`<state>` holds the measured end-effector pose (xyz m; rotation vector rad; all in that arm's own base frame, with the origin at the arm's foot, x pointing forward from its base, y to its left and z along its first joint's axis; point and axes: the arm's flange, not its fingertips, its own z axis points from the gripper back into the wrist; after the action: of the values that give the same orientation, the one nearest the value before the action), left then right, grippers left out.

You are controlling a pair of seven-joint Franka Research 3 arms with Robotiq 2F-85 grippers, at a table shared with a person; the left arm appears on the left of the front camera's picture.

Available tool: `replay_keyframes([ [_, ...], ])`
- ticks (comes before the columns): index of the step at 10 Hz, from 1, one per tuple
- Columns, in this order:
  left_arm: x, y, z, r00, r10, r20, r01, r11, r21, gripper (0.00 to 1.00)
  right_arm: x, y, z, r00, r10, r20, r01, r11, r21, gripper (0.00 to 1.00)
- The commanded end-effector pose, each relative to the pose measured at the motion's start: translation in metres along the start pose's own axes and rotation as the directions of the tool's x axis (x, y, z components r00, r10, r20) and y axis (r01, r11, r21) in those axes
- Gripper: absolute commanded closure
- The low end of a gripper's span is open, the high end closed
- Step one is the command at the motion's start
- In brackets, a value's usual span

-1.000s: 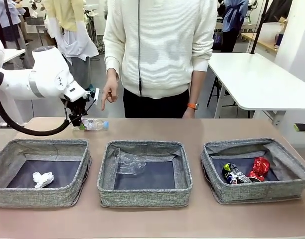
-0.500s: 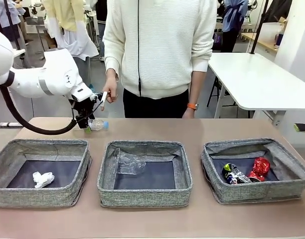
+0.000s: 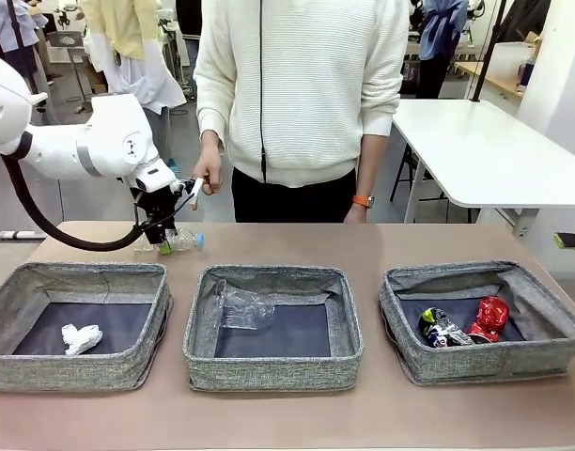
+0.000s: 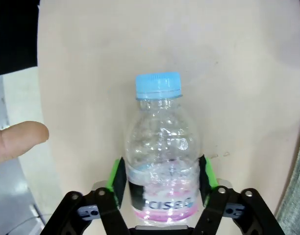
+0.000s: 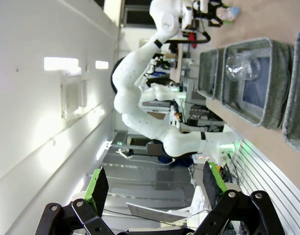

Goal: Sort the waste into the appropriate baskets.
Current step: Pick up the waste item pointed out by the person.

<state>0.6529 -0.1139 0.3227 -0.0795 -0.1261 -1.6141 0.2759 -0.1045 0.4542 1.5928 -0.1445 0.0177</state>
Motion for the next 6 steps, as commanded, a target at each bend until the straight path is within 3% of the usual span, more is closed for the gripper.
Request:
replay_keyframes([
  [1,0.0017,0.0041,0.0027,0.999,-0.002,-0.05,0.001,1.0,-0.014,1.0,0.0009,0.0064,0.0016,1.0,-0.021,0.002,0.021,1.0,0.015,0.0],
  [2,0.0039,0.004,0.0032,0.999,0.0,-0.052,-0.001,1.0,-0.022,1.0,0.0009,0.0064,0.0016,1.0,-0.021,0.002,0.021,1.0,0.015,0.0],
  [3,0.0054,0.0042,0.003,0.998,0.0,-0.057,-0.001,1.0,-0.026,0.85,0.0009,0.0064,0.0016,1.0,-0.021,0.002,0.021,1.0,0.015,0.0],
  [4,0.0054,0.0043,0.0031,0.998,0.004,-0.062,-0.005,1.0,-0.029,0.95,0.0009,0.0064,0.0016,1.0,-0.021,0.002,0.021,1.0,0.015,0.0],
  [6,0.0047,0.0023,0.0088,0.992,0.028,-0.123,-0.035,0.998,-0.051,1.0,0.0009,0.0064,0.0016,1.0,-0.021,0.002,0.021,1.0,0.015,0.0],
])
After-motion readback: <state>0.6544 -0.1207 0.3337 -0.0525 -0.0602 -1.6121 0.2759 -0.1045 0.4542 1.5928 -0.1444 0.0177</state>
